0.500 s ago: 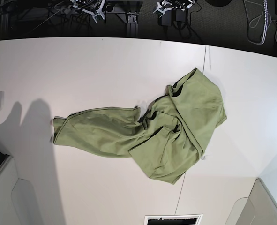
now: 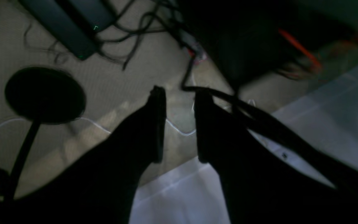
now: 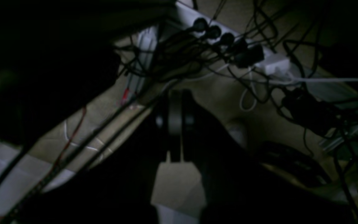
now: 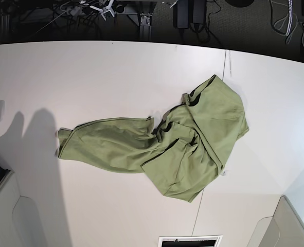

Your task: Layout the t-shirt on the table in an organized manner, then fold the t-shirt properly

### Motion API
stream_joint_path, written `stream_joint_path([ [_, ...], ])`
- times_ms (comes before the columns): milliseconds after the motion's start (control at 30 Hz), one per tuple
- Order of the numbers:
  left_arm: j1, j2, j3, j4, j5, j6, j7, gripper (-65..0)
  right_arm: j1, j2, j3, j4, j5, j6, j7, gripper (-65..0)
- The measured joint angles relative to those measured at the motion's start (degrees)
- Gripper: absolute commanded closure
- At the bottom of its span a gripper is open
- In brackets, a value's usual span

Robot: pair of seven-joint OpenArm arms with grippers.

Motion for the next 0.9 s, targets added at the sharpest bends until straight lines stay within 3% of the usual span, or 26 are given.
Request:
stream_joint_path([
  [133,5.5,-0.8,0.0,9.6,1.2,0.0,0.4,-19.1,-6.9,1.3,0.0,9.3,-0.1,-0.1,-0.3,0.0],
  [233,9.9,-3.2,0.0,19.5,0.0,-0.2,0.5,-19.1,-13.1,2.9,0.0,18.7,1.9,0.3,-0.7,0.0],
  [433,18.6,-9.2,-0.3,42.3,-2.2,0.1,4.5,-19.1,-25.8,8.4,0.0,41.8,9.0,6.5,-1.0,0.0],
  [500,21.9,-11.2,-0.9,50.0,-2.1,-0.2,5.4,-19.1,-29.9,11.0,0.0,50.3,10.8,6.2,-0.9,0.0],
  [733,33.7,-15.9,-9.2,75.1,-2.1,-0.5,6.2,-19.2,-40.4,19.9,1.0,77.6,11.7,6.3,-1.3,0.0],
  [800,35.9,-16.7,-12.9,82.4,-2.4,-0.3,6.3,-19.2,-41.5,21.2,2.3,83.9,11.8,6.7,-1.3,0.0],
  [900,37.3,-18.6,-18.4,92.9,-7.8,1.6,10.5,-23.1,-40.6,22.2,5.0,91.3,14.5,6.8,-2.4,0.0],
])
